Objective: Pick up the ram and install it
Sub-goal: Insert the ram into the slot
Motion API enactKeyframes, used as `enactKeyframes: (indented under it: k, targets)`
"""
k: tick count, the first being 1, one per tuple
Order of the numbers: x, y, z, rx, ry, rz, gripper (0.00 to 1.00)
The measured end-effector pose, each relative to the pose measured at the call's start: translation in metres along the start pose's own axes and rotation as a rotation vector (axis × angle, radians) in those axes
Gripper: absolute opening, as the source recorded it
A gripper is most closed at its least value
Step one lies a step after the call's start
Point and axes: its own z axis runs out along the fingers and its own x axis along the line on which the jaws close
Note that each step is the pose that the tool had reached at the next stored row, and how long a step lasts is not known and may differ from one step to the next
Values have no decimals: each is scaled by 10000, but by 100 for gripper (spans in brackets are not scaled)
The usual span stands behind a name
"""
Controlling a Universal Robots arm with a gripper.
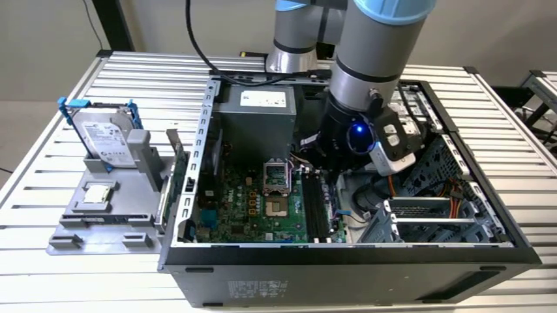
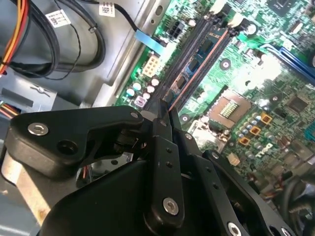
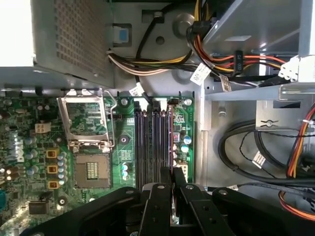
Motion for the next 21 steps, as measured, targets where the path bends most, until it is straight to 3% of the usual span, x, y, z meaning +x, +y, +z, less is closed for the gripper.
enactKeyframes:
  k: [5, 11, 16, 21]
  targets:
    - [-2, -9, 89, 0, -6, 1, 0]
    - [2, -15, 118, 1, -11, 0, 0]
    - [5, -87, 181, 0, -11, 10, 0]
    - [18, -98, 197, 0, -9, 23, 0]
